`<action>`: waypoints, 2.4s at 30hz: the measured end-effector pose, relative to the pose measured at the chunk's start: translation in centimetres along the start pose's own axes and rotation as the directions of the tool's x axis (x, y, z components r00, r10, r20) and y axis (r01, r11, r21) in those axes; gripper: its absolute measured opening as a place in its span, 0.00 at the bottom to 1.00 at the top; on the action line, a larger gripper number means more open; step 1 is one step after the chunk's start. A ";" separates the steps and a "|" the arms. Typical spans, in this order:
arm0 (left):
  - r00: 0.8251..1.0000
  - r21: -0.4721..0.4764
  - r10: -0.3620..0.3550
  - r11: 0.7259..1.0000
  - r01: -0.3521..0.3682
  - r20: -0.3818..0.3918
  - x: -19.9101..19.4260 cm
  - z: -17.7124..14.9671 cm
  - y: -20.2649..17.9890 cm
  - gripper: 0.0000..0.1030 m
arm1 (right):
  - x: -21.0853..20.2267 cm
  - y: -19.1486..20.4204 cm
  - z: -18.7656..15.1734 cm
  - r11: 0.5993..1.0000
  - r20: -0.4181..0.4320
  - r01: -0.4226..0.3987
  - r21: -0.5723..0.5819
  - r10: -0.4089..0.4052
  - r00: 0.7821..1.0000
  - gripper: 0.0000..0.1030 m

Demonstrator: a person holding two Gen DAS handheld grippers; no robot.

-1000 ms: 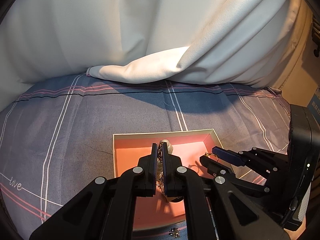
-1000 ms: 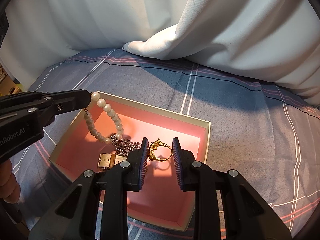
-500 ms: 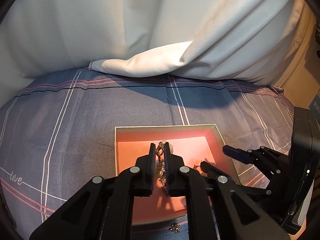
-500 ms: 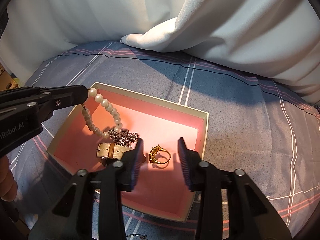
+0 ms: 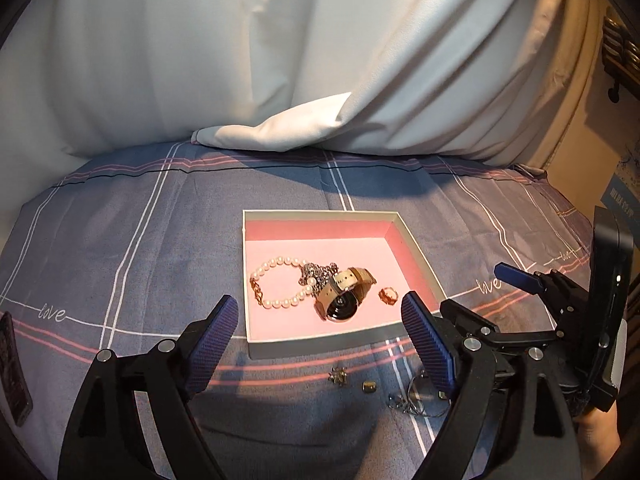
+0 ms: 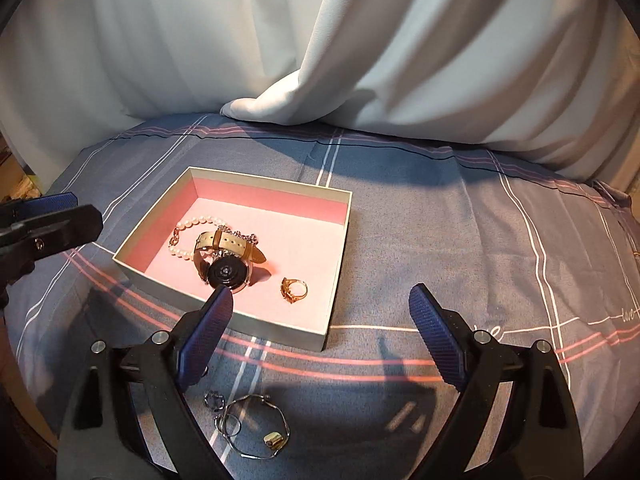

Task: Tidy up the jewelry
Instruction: 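Grasp the small gold brooch from the bed with the left tool, then place the gold brooch into the box beside the pearls and open the left tool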

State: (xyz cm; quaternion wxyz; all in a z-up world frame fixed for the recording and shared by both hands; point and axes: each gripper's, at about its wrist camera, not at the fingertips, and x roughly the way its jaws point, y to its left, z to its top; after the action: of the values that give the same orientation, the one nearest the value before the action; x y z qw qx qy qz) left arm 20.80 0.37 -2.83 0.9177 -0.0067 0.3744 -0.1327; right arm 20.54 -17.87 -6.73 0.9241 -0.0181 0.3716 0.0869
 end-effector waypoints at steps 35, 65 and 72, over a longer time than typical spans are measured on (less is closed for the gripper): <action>0.991 0.034 0.009 0.999 -0.004 -0.136 5.9 -5.7 0.2 0.13 | 1.5 1.1 -8.0 0.992 -0.135 -0.120 0.046 0.125 0.983 0.77; 0.995 0.031 -0.021 0.999 0.025 -0.098 3.8 -3.9 -0.3 0.13 | -0.2 0.7 -3.4 0.989 -0.018 -0.145 0.012 0.145 0.989 0.04; 0.999 0.030 -0.027 0.999 0.028 -0.031 2.7 -0.4 -0.7 0.13 | -0.1 1.4 1.2 0.991 0.038 -0.131 -0.039 0.132 0.990 0.04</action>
State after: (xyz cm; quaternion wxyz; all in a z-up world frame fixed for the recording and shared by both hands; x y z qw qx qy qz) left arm 22.21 -0.92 -4.91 0.9100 0.0041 0.3861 -0.1509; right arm 21.09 -16.33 -5.73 0.9233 -0.0085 0.3514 0.1548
